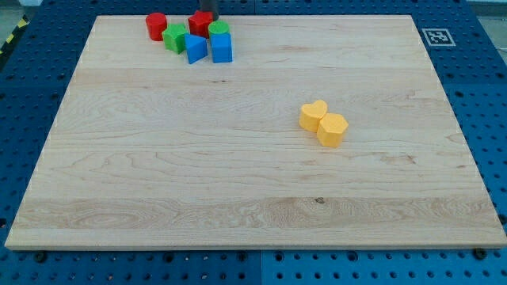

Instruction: Push the red circle into the red star

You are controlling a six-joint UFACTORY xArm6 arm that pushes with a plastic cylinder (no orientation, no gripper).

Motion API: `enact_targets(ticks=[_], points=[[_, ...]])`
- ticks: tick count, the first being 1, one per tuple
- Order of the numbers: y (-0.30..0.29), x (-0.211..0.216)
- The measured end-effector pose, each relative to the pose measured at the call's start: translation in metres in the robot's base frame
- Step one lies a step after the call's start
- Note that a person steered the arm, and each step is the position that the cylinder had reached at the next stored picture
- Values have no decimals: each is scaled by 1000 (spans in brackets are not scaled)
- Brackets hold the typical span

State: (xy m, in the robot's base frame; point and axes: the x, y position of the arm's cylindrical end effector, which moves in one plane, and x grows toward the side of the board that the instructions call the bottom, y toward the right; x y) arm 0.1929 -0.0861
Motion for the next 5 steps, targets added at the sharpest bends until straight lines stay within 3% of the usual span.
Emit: enact_targets(ticks=[1,3,5], points=[[-19,-1],[-129,-1],[-129,28]])
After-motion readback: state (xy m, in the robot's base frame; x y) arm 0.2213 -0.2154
